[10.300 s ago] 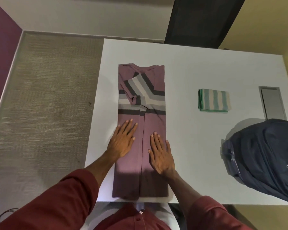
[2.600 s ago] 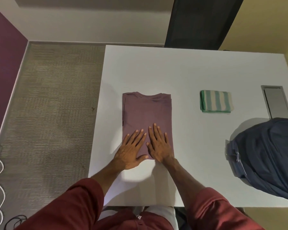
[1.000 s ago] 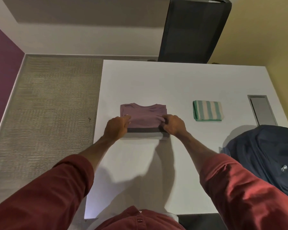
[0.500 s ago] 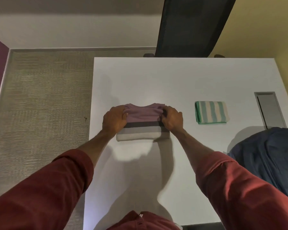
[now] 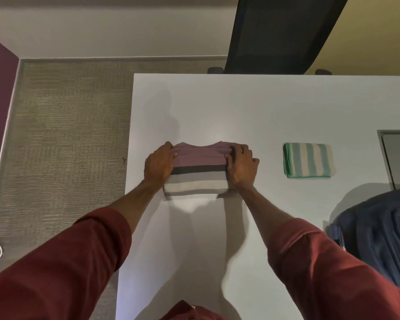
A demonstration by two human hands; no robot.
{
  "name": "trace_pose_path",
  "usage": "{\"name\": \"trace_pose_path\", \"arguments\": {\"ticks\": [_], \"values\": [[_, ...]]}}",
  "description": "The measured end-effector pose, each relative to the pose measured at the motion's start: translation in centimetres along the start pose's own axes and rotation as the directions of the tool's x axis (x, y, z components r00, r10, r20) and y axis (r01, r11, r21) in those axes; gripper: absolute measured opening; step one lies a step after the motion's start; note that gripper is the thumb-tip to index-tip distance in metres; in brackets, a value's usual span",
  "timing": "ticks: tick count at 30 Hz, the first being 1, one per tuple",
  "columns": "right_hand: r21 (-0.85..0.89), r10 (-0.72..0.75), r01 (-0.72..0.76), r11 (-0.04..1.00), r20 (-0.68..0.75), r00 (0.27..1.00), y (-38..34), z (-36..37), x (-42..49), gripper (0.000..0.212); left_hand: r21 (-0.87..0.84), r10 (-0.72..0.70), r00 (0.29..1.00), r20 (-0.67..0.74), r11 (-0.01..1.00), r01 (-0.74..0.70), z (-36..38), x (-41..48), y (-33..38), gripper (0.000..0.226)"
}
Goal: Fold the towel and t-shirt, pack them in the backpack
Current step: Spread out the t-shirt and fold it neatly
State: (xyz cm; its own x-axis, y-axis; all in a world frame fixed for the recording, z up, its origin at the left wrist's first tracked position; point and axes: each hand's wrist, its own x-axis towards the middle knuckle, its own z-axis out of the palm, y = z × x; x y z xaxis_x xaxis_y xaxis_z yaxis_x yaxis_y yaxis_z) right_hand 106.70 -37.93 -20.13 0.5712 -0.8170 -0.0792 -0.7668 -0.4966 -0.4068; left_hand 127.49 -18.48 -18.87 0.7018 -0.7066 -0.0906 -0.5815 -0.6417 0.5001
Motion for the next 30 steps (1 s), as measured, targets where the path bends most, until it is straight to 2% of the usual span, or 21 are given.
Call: {"name": "trace_pose_path", "arguments": {"ticks": [2,3,5,7,9,11,15,19,22,30], "values": [[-0.028,0.03,-0.033,0.999,-0.084,0.996,-0.7,-0.3,-0.5,0.028,0.097,0.061,0.993,-0.1,0.994,-0.051,0.4,-0.2,-0.1,0.021],[-0.015,0.028,-0.03,0.999,-0.133,0.991,-1.2,-0.6,-1.0,0.03,0.172,0.089,0.986,-0.144,0.983,-0.064,0.9,-0.5,0.0,0.026],[0.033,-0.055,0.062,0.998,-0.177,0.983,-2.3,-0.7,-2.4,0.03,0.228,0.135,0.977,-0.168,0.969,-0.095,1.8,-1.7,0.9,0.04],[-0.014,-0.262,0.261,0.965,-0.091,0.961,-3.0,0.4,-4.1,0.039,0.211,0.172,0.982,-0.084,0.966,-0.151,3.1,-3.5,2.5,0.052],[-0.1,-0.392,0.392,0.914,0.028,0.92,-2.7,3.0,-5.7,0.052,0.311,0.211,0.977,0.042,0.926,-0.214,5.3,-5.6,3.3,0.065],[-0.131,-0.401,0.405,0.905,0.06,0.914,-2.1,4.9,-5.5,0.058,0.393,0.201,0.977,0.07,0.895,-0.212,7.4,-6.6,3.0,0.071],[-0.202,-0.462,0.474,0.857,0.104,0.881,-1.9,5.9,-2.8,0.063,0.398,0.133,0.991,-0.012,0.91,-0.117,8.3,-5.1,2.5,0.072],[-0.151,-0.429,0.443,0.884,0.116,0.896,-2.2,5.9,-1.3,0.074,0.302,0.137,0.989,-0.06,0.947,-0.113,8.1,-3.9,2.0,0.074],[-0.146,-0.432,0.455,0.878,0.166,0.886,-2.3,5.5,0.4,0.082,0.287,0.132,0.99,-0.041,0.951,-0.115,7.9,-3.8,2.0,0.074],[-0.181,-0.434,0.436,0.881,0.055,0.899,-2.2,5.6,1.2,0.066,0.261,0.109,0.992,-0.071,0.961,-0.087,8.2,-3.3,1.9,0.069]]}}
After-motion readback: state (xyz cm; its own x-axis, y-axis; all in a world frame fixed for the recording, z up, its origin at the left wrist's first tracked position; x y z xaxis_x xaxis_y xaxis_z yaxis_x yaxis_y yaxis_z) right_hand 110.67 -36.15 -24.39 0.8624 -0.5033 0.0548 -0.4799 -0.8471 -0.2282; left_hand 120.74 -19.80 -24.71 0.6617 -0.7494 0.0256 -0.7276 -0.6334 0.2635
